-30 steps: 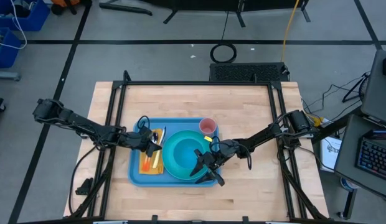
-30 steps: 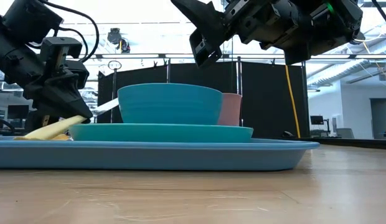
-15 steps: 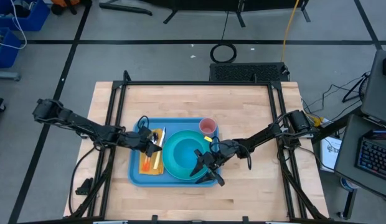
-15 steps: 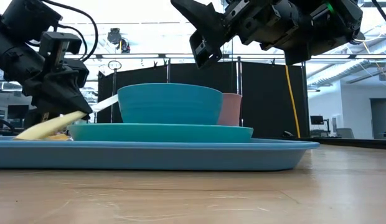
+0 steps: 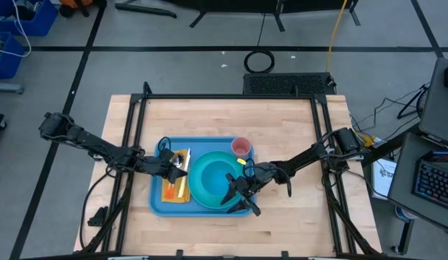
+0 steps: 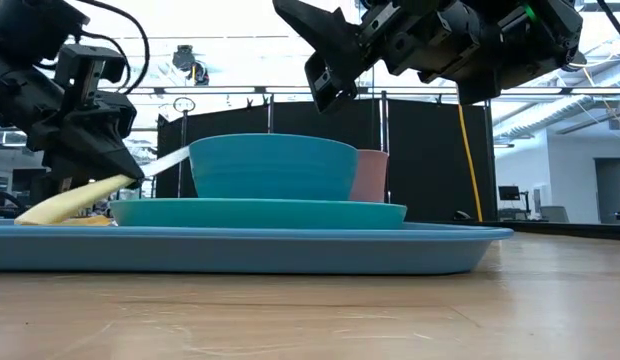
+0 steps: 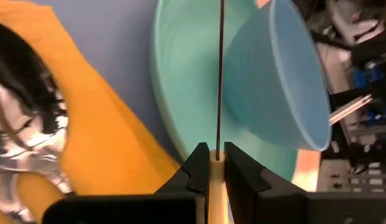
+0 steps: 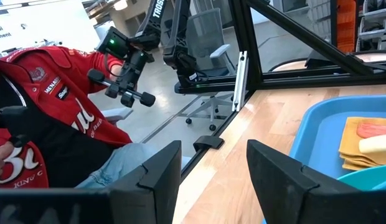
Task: Set up tray
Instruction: Put the yellow knife on the blue serving tray to the left of the orange spoon
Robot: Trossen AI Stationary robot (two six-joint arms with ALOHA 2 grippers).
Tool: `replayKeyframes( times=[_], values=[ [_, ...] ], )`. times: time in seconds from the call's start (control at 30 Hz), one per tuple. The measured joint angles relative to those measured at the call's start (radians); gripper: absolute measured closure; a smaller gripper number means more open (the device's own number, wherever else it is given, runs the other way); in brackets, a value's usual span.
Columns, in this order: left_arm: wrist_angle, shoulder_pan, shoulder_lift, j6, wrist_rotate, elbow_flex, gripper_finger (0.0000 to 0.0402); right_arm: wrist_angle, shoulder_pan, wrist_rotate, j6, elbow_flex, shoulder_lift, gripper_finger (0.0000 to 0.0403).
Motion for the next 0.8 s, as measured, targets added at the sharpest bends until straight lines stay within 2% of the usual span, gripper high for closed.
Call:
replayKeyframes(
  times=[0.23, 0.47, 0.8],
  values=[
    [0.055, -0.08, 0.0, -0.073, -0.095, -0.046, 0.0374, -0.005, 0.0, 0.001, 0.0, 0.0, 0.0, 0.0232],
    [0.265, -0.129, 0.004, -0.142, -0.173, -0.169, 0.0374, -0.004, 0.0, 0.003, -0.005, 0.0, 0.0, 0.0232],
    [0.217, -0.136, 0.005, -0.184, -0.163, -0.173, 0.0374, -0.004, 0.0, 0.029, -0.023, 0.0, 0.0, 0.0232]
  ],
)
